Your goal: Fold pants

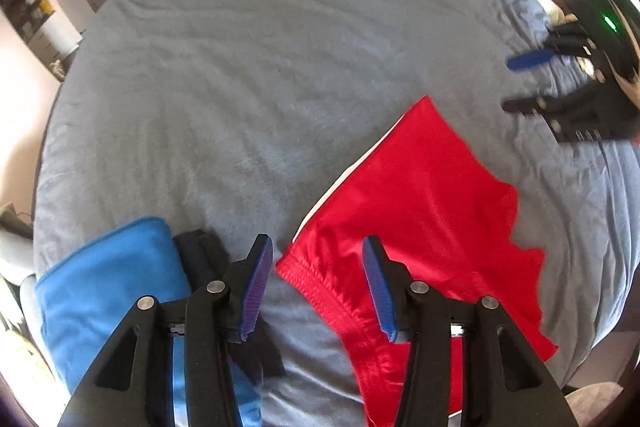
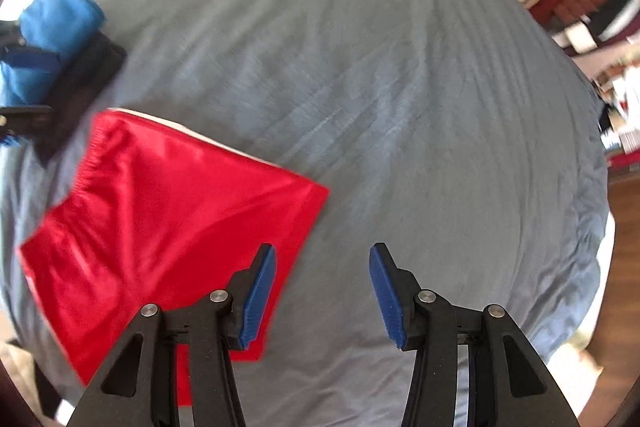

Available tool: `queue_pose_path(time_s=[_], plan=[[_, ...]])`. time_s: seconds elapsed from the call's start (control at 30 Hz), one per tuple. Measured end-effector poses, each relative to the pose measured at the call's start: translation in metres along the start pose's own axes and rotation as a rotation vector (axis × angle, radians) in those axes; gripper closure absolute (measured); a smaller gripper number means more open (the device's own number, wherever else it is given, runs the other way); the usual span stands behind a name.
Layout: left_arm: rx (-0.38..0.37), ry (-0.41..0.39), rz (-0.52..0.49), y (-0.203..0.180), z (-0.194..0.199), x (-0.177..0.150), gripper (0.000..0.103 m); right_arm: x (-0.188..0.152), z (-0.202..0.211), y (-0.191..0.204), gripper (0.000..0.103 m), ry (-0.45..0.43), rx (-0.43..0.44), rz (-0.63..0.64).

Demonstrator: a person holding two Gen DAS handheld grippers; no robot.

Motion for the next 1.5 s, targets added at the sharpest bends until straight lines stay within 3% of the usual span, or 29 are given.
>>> queue_pose_path(time_s=[0.27, 0.5, 0.73, 1.03, 1.27, 1.5], plan=[[0.013, -0.054, 0.03, -0.015, 0.045, -0.028, 0.057, -0.034, 0.045, 0.042, 0.054, -0.091, 0.017, -0.172], [0.002, 0.001, 0.055, -0.016, 0.059, -0.084, 0.056, -0.08, 0.069, 0.07, 0.054, -0.139, 0.037, -0.403], [-0.023, 0.065, 0.042, -0.027, 0.054, -0.136, 0.056, -0.129, 0.069, 0.113, 0.054, -0.109, 0.021, -0.557], [-0.08, 0.141, 0.066, -0.042, 0.021, -0.183, 0.056, -0.203, 0.038, 0.146, 0.054, 0.003, 0.045, -0.827], [-0.089, 0.171, 0.095, -0.042, -0.006, -0.198, 0.056, -0.242, 0.016, 0.165, 0.054, 0.065, 0.011, -0.985], [-0.101, 0.199, 0.167, -0.042, -0.034, -0.209, 0.056, -0.257, 0.01, 0.182, 0.054, 0.091, 0.016, -1.042]])
Point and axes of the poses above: each gripper's, at about its wrist camera, not at the fingertips, and z roughly against the way its jaws point, y to its left, x to its top, the point moved 5 cm from there along -z, roughly the way its jaws point, and after that the axes turned 2 degrees about -y, right-handed, at the moved point
